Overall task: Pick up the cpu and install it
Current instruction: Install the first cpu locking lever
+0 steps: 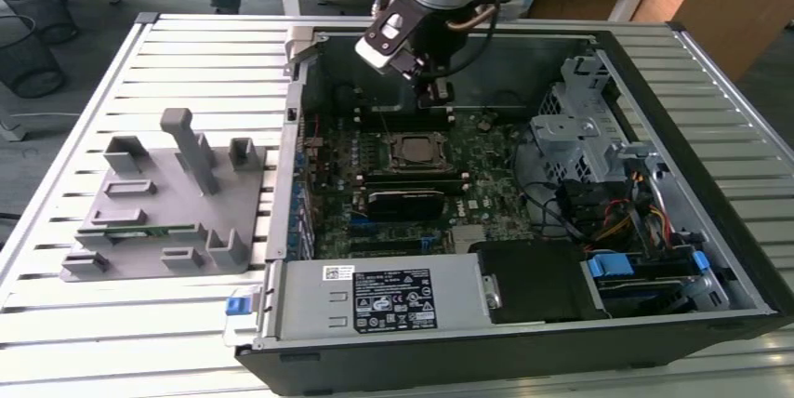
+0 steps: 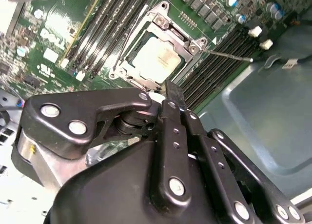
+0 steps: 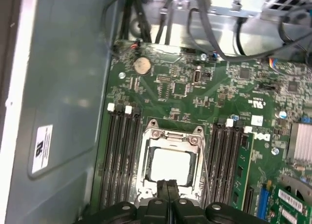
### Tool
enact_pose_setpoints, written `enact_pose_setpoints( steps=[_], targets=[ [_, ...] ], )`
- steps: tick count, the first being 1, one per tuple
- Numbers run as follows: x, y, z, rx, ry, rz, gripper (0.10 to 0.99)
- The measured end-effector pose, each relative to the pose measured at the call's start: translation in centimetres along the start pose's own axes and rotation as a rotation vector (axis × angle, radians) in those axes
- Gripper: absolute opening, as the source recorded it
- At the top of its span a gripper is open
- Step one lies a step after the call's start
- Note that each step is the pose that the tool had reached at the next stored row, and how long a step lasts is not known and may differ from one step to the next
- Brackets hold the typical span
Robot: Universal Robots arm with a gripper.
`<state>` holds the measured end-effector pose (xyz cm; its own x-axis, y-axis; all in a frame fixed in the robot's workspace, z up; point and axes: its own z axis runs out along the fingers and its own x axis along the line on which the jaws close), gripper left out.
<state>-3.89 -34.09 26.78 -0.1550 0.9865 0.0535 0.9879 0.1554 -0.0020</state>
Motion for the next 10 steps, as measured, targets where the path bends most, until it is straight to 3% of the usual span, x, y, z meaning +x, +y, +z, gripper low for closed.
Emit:
enact_pose_setpoints(
  steps=[10],
  targets=[
    [0.04,0.00,0.01,0.008,-0.0001,-0.158,0.106]
  ],
)
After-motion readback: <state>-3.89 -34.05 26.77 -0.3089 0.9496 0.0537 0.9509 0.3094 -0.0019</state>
